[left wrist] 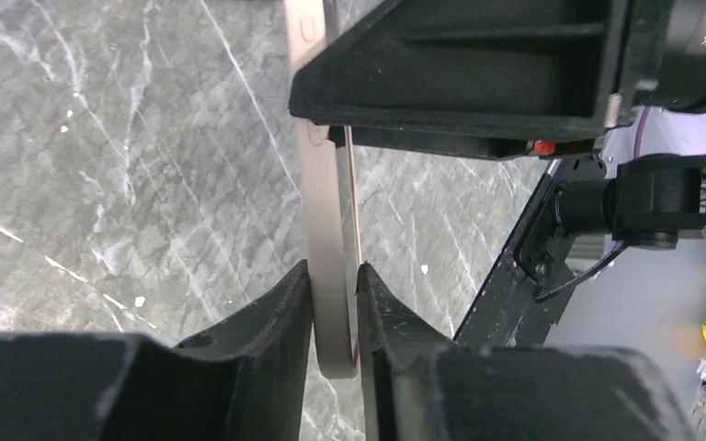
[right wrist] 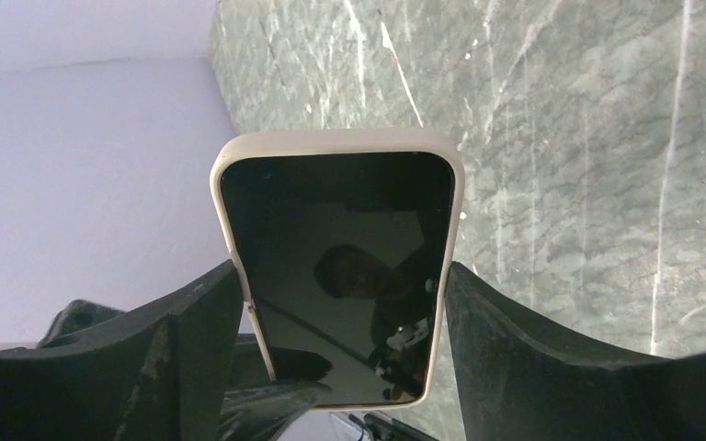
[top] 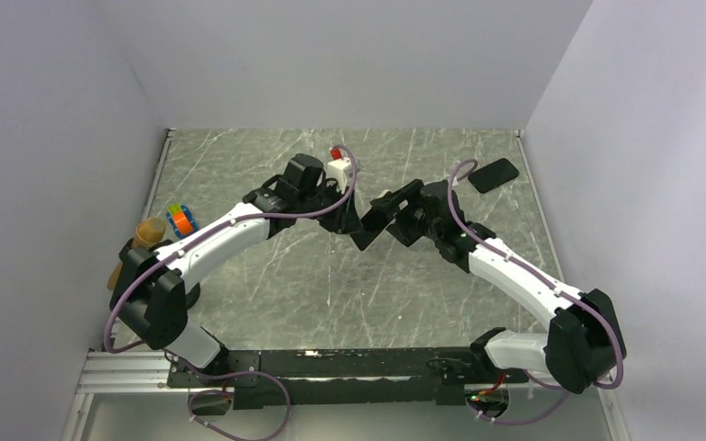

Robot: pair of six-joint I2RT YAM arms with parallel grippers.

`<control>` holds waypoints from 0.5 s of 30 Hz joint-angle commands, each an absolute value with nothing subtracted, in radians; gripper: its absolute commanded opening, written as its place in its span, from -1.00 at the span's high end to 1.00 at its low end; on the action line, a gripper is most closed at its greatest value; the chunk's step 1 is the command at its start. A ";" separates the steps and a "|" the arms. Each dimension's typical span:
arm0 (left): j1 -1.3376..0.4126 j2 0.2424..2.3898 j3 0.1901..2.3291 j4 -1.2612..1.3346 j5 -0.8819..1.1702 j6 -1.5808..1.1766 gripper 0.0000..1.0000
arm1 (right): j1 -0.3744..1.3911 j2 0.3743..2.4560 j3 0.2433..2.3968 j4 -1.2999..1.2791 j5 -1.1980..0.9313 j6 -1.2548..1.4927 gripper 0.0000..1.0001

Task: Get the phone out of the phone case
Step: Adjust the phone.

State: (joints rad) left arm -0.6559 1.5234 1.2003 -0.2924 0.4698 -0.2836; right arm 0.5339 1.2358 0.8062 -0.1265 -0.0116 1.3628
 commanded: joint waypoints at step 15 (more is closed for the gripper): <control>-0.632 1.434 1.185 -0.214 0.658 -0.346 1.00 | 0.509 1.115 0.835 0.023 -0.155 0.867 -0.99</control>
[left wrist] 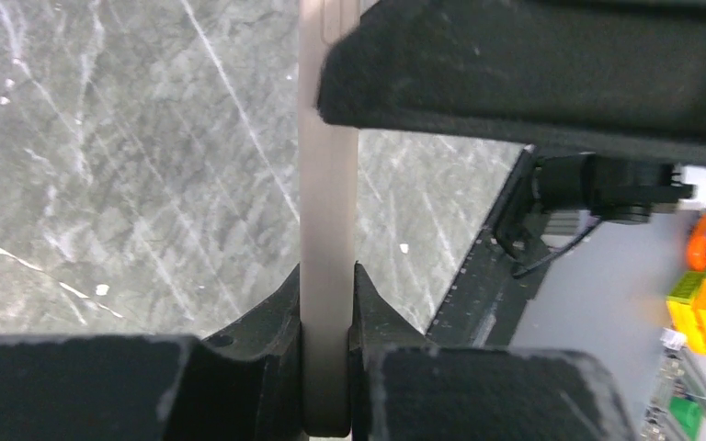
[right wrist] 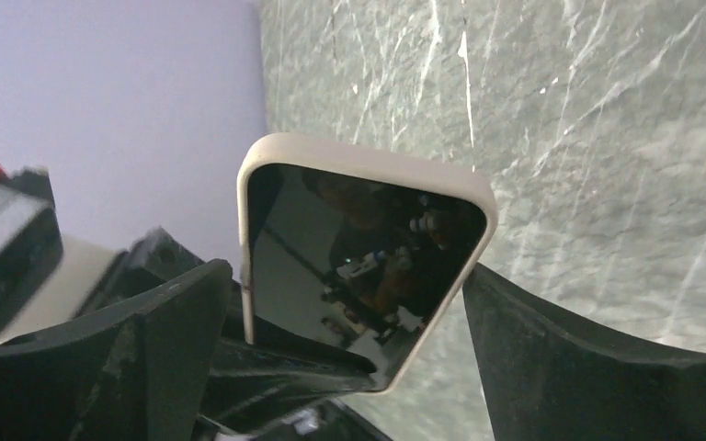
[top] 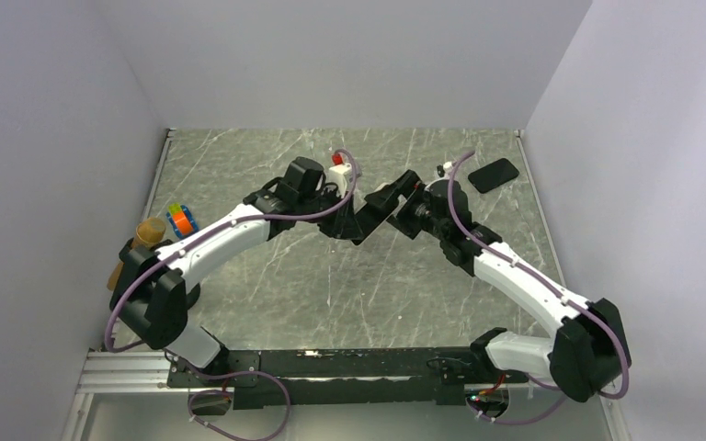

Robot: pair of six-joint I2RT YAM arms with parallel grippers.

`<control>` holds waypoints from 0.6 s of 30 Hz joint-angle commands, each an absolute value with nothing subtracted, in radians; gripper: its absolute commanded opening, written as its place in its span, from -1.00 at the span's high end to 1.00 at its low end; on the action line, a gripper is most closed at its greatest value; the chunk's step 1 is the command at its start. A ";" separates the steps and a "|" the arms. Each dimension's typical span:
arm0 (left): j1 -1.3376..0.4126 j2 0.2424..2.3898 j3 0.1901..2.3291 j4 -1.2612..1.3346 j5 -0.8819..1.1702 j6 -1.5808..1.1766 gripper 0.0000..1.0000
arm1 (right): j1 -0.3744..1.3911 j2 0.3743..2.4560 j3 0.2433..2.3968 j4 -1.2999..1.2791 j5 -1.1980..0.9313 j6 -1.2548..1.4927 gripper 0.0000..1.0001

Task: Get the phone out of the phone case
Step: Adjust the phone.

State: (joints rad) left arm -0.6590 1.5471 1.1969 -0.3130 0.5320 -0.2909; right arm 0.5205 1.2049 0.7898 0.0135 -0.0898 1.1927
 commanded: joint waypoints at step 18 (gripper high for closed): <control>-0.612 1.330 0.737 0.952 0.883 -1.217 1.00 | 0.389 0.922 0.637 0.321 -0.595 0.870 -0.77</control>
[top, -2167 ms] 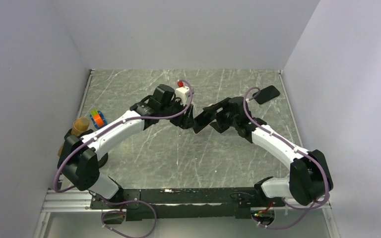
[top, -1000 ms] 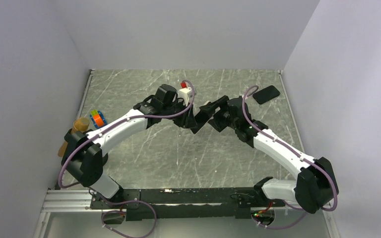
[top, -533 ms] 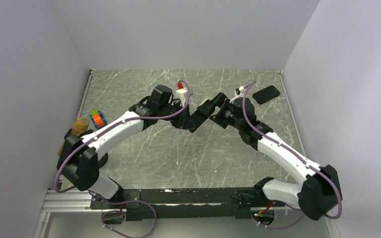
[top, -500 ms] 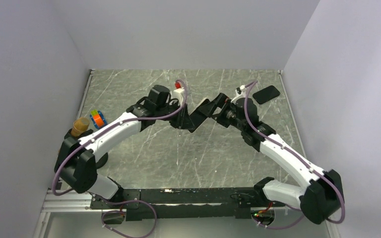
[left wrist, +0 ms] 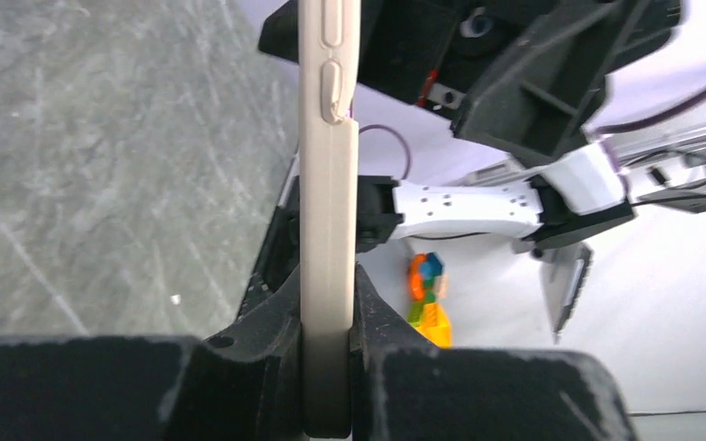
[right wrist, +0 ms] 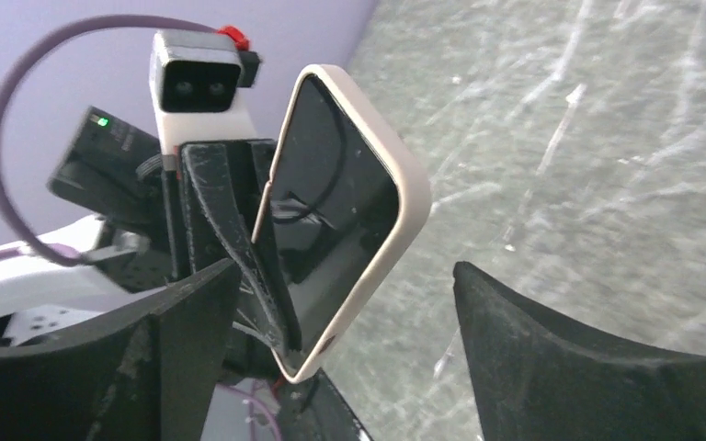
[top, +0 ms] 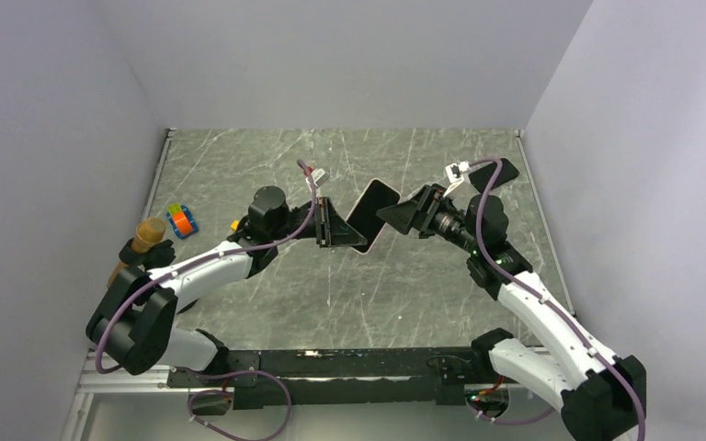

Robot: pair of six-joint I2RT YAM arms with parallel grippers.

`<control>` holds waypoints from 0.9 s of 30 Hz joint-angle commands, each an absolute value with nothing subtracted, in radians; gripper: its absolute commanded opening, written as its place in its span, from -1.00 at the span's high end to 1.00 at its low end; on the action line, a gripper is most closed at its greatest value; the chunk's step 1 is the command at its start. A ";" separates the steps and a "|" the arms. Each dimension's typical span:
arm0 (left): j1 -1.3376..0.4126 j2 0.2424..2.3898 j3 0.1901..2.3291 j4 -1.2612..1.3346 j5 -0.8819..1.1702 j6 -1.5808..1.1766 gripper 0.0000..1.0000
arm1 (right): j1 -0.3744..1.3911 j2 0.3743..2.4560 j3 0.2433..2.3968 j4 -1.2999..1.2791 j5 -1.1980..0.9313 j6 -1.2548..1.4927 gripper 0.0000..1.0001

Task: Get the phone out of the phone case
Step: Adjust the phone.

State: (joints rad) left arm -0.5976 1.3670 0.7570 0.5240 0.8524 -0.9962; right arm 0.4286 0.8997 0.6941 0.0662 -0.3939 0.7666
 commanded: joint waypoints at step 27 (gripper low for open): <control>-0.617 1.094 0.834 0.138 0.720 -0.726 -0.42 | 0.285 1.055 0.463 1.106 -0.852 1.350 1.00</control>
